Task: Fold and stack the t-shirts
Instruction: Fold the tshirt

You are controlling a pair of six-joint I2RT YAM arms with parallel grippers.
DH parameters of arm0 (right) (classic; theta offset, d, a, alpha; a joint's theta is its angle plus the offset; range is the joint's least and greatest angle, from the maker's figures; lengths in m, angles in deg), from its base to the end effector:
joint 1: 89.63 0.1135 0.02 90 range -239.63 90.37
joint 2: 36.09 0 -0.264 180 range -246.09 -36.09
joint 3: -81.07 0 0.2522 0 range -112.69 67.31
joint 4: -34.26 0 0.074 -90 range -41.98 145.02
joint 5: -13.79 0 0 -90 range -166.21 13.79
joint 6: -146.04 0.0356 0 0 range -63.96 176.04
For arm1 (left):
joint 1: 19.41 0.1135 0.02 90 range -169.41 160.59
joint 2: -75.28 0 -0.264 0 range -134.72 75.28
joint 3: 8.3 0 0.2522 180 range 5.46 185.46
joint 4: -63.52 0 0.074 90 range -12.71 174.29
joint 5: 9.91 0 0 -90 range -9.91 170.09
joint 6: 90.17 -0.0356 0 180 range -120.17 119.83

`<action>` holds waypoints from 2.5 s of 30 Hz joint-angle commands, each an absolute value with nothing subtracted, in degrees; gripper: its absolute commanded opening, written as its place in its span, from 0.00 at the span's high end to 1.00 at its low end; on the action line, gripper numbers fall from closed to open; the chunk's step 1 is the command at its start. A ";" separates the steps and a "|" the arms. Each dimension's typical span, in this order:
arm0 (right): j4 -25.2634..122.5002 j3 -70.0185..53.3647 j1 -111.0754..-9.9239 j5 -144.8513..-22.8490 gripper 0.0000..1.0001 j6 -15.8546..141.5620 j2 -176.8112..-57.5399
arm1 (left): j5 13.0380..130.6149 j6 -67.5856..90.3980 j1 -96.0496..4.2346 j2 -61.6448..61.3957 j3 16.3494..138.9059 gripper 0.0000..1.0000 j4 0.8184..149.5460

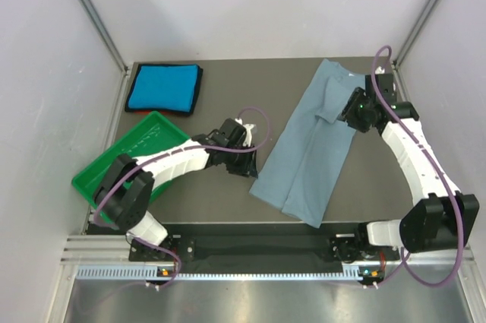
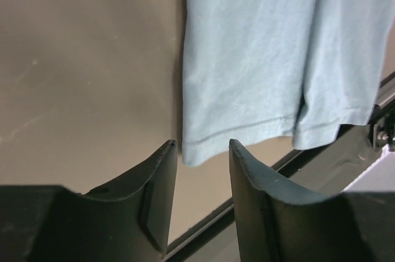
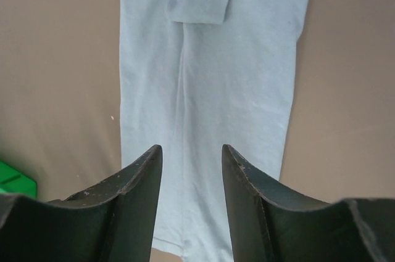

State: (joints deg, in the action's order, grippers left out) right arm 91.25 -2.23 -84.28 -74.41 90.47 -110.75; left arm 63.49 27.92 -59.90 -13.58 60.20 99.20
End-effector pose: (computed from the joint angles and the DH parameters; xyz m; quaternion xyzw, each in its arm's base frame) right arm 0.2712 0.0243 0.3241 0.2400 0.9032 0.1071 0.3393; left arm 0.2304 -0.2101 0.2000 0.1441 0.9363 -0.2769 0.1610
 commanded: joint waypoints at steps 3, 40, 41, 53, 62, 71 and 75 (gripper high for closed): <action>85.64 -4.41 -85.14 -75.68 0.55 89.09 -112.91 | 59.61 26.63 -60.10 -19.11 59.87 0.56 96.02; 78.16 -52.04 -72.67 -50.37 0.60 97.68 -169.24 | 62.95 33.49 -60.72 -6.64 40.62 1.00 91.53; 78.26 -52.74 -72.75 -50.37 0.60 98.40 -169.95 | 62.77 33.31 -60.72 -6.55 40.44 1.00 91.44; 81.86 -58.37 -72.31 -49.49 0.61 103.06 -177.42 | 62.95 32.35 -60.54 -6.46 40.61 1.00 92.05; 81.43 -62.24 -72.49 -51.77 0.75 103.59 -181.90 | 63.74 32.78 -60.54 -5.84 40.97 1.00 92.32; 71.41 -64.09 -72.05 -58.44 1.00 101.83 -185.06 | 64.09 37.52 -60.63 -2.42 39.56 1.00 92.67; 65.27 -66.98 -71.00 -63.37 1.00 101.57 -187.61 | 64.35 38.76 -60.63 -1.62 38.95 1.00 92.75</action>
State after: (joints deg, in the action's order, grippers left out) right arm 74.96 -63.43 -72.28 -57.79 102.02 -184.49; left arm 64.23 36.86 -60.42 -3.31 40.24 90.76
